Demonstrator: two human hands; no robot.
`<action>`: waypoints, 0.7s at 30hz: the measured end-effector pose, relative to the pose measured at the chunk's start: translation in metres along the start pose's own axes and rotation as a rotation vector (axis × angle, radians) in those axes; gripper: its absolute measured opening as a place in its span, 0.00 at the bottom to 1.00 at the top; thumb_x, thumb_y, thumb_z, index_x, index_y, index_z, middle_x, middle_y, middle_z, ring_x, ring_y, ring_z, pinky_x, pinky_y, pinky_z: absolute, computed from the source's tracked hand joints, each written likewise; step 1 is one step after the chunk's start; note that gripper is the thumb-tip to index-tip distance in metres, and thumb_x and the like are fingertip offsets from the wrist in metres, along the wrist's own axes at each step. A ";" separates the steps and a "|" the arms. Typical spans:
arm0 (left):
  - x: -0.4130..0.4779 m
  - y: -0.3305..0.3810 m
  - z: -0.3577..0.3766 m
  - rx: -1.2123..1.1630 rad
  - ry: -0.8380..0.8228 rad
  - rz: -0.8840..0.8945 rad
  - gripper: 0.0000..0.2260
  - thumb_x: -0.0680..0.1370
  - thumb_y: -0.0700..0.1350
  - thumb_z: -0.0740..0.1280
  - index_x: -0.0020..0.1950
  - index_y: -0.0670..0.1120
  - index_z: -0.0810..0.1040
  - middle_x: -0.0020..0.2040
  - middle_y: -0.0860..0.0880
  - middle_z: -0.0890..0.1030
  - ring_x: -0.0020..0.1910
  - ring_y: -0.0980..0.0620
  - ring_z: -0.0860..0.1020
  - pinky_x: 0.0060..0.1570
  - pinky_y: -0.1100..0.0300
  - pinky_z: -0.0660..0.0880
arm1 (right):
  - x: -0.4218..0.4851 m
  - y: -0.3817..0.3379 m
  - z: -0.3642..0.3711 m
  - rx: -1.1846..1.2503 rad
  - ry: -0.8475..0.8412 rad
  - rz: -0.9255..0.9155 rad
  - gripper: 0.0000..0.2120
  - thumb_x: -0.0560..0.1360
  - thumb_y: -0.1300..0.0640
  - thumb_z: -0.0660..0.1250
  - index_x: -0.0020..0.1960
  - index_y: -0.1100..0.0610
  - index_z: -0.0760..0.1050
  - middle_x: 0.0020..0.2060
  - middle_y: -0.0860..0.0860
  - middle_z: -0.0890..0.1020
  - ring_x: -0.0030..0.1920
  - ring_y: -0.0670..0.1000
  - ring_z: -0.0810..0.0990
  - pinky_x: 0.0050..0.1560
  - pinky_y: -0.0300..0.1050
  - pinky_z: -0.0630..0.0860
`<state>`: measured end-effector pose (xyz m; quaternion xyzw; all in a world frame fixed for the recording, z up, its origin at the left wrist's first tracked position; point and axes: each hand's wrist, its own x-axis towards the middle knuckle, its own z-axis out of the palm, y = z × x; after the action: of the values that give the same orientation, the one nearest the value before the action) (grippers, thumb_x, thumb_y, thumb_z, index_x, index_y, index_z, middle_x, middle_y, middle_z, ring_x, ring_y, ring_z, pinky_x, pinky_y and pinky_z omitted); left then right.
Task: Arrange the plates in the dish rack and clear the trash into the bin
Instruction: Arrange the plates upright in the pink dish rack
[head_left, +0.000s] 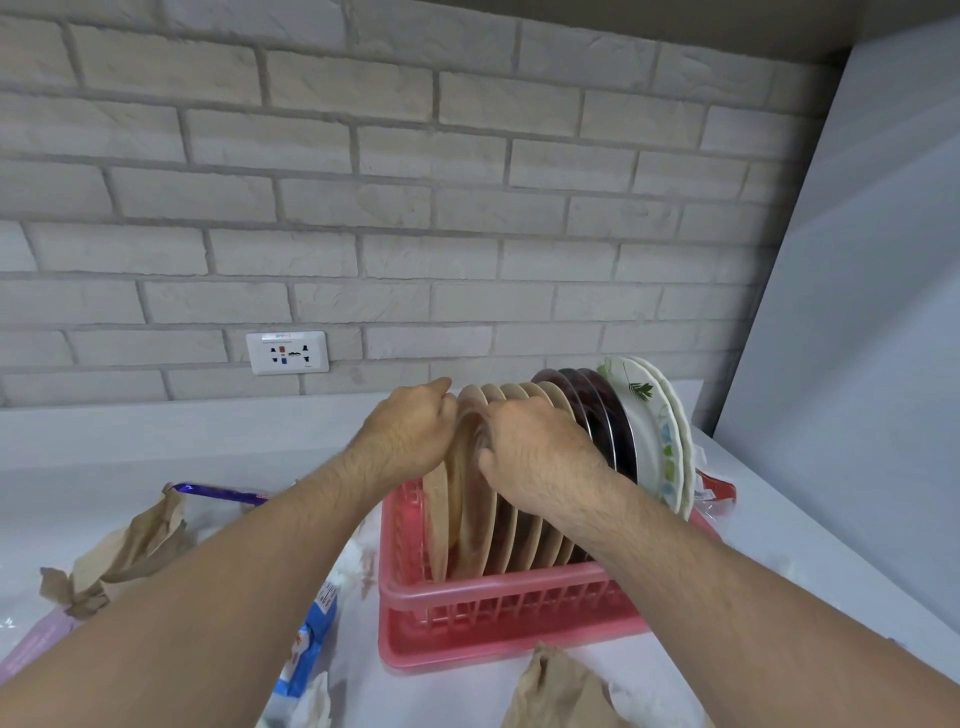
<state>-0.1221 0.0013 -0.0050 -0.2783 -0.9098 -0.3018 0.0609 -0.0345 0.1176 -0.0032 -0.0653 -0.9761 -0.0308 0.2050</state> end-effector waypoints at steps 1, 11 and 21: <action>0.000 0.001 0.001 -0.016 -0.010 0.006 0.21 0.82 0.48 0.50 0.75 0.47 0.63 0.71 0.44 0.72 0.68 0.46 0.71 0.66 0.52 0.69 | 0.000 0.001 0.000 0.006 -0.004 0.001 0.14 0.76 0.51 0.56 0.58 0.50 0.72 0.47 0.47 0.76 0.53 0.52 0.74 0.63 0.53 0.68; -0.007 0.001 0.008 -0.159 -0.103 0.024 0.24 0.83 0.54 0.50 0.78 0.51 0.53 0.70 0.46 0.72 0.70 0.46 0.68 0.70 0.50 0.65 | -0.003 0.003 -0.003 0.075 -0.078 0.015 0.20 0.76 0.52 0.61 0.68 0.51 0.69 0.57 0.48 0.73 0.62 0.52 0.68 0.68 0.51 0.63; -0.019 -0.005 0.007 -0.263 -0.060 0.019 0.23 0.83 0.56 0.50 0.77 0.53 0.58 0.74 0.47 0.68 0.73 0.50 0.64 0.70 0.60 0.59 | -0.003 0.001 -0.007 0.061 -0.093 0.018 0.21 0.77 0.49 0.56 0.69 0.49 0.68 0.56 0.47 0.74 0.62 0.51 0.70 0.68 0.52 0.63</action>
<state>-0.1085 -0.0072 -0.0183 -0.3015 -0.8610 -0.4095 -0.0006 -0.0287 0.1180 0.0019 -0.0694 -0.9844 0.0039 0.1614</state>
